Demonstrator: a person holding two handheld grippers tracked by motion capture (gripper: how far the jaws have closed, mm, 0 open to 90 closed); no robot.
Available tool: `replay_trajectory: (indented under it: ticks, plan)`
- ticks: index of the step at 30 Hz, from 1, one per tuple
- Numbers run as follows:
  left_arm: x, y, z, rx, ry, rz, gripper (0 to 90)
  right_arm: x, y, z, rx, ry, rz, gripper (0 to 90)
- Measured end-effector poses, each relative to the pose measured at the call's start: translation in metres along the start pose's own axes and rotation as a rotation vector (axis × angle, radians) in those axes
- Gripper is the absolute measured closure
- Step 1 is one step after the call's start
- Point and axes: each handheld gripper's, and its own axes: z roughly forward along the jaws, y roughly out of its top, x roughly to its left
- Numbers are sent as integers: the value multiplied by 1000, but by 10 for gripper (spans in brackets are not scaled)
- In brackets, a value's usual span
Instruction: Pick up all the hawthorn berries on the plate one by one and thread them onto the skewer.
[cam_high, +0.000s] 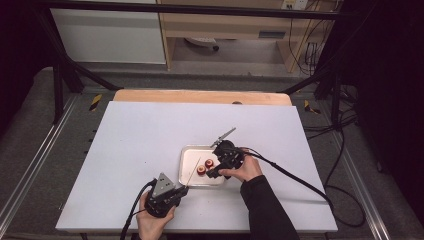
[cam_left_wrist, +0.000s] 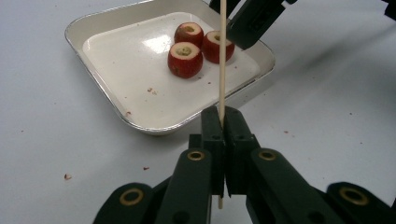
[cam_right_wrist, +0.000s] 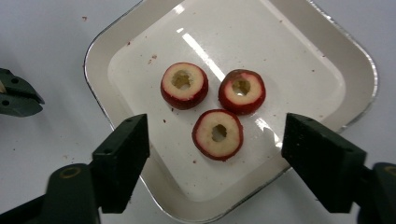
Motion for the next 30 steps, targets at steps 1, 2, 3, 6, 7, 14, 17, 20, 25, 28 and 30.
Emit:
replay_trajectory:
  ticks: [1,2,3,6,7,14,17,20,25,28,30]
  plan:
    - [0,0,0,-2,-1,-1,885,0,0,0,0,0,0,277]
    - [0,0,0,-4,-1,-1,885,-1,0,2,5,5,2,300]
    - [0,0,0,-3,-1,0,886,-2,0,3,14,7,0,332]
    - [0,0,1,5,-2,4,885,-3,1,7,39,4,-30,397]
    - [0,0,1,5,-2,5,885,-3,1,8,40,9,-36,411]
    - [0,0,2,9,-3,7,886,-5,2,14,59,2,-111,493]
    - [0,0,2,10,-3,9,886,-3,4,16,60,1,-132,537]
    - [0,0,2,14,-2,11,886,-3,6,18,71,0,-136,575]
    - [0,0,2,17,-4,12,886,-4,6,18,81,0,-122,592]
    - [0,0,3,17,-4,11,886,-3,6,17,90,-1,-106,594]
    - [-1,0,2,14,-4,10,886,-2,6,14,81,1,-88,594]
